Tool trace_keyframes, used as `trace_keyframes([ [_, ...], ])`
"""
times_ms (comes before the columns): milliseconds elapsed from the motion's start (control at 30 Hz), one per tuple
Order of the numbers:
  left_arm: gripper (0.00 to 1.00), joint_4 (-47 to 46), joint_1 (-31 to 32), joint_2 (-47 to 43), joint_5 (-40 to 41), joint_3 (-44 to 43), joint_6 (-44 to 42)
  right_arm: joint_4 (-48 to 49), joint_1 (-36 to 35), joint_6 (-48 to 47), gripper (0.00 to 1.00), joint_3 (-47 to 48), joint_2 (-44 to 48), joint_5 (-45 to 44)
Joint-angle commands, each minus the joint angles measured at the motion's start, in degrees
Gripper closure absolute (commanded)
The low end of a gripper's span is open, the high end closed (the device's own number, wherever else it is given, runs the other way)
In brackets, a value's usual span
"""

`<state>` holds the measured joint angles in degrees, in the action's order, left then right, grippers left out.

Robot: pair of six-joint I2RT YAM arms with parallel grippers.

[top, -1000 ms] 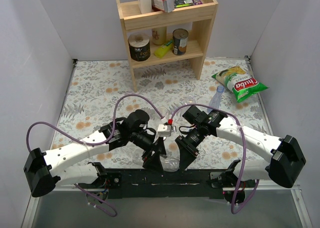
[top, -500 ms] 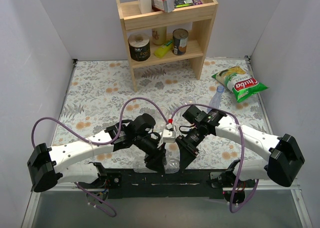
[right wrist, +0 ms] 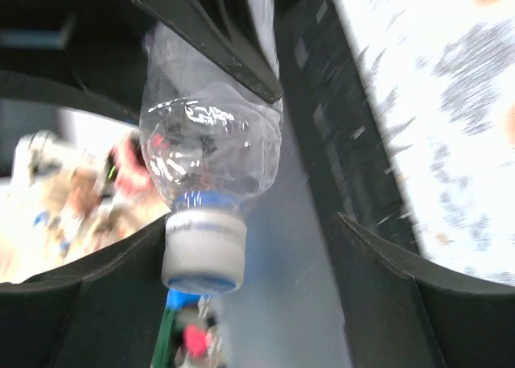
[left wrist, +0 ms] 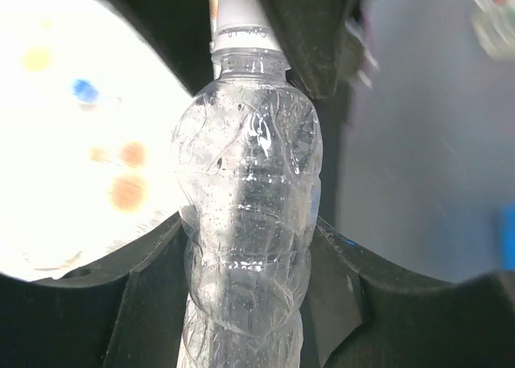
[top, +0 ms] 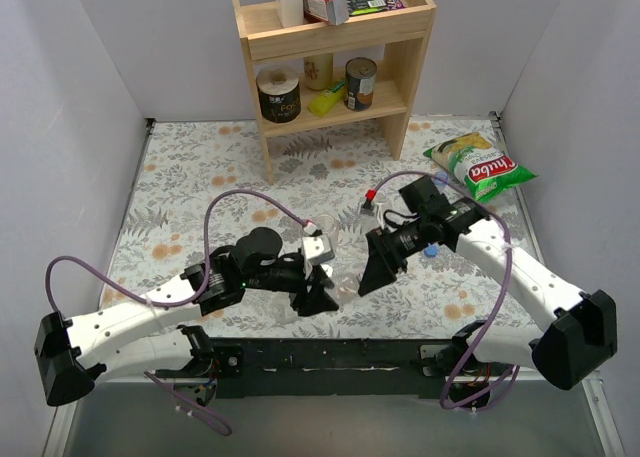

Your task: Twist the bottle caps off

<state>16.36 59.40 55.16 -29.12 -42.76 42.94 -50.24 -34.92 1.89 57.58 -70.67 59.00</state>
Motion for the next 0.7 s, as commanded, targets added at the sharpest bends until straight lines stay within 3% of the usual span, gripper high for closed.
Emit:
trace_keyframes([
  [0, 0.72, -8.79, -1.56, -3.21, 14.69, 0.4, 1.01, 9.87, 5.11, 8.55, 0.2, 7.01, 4.84, -5.73],
  [133, 0.71, -13.88, -2.79, -1.46, 24.18, -0.48, 1.62, 24.45, 6.7, 17.94, 0.19, 8.52, 8.79, -10.22],
  [200, 0.71, -15.74, -3.76, 0.38, 28.39, -2.75, 1.27, 37.77, 6.88, 24.26, 0.19, 6.76, 10.55, -12.32],
  [300, 0.71, -19.69, -5.16, 2.93, 33.06, -4.61, -0.22, 49.65, 6.79, 28.85, 0.18, 4.22, 12.04, -22.24],
  [433, 0.71, -25.49, -7.89, 1.89, 34.39, -0.94, 0.92, 62.85, 5.74, 34.74, 0.2, -1.22, 13.63, -33.56],
  [667, 0.7, -28.93, -8.07, -3.47, 37.39, 4.61, 0.31, 63.16, -1.38, 30.63, 0.22, 0.07, 12.23, -45.46],
])
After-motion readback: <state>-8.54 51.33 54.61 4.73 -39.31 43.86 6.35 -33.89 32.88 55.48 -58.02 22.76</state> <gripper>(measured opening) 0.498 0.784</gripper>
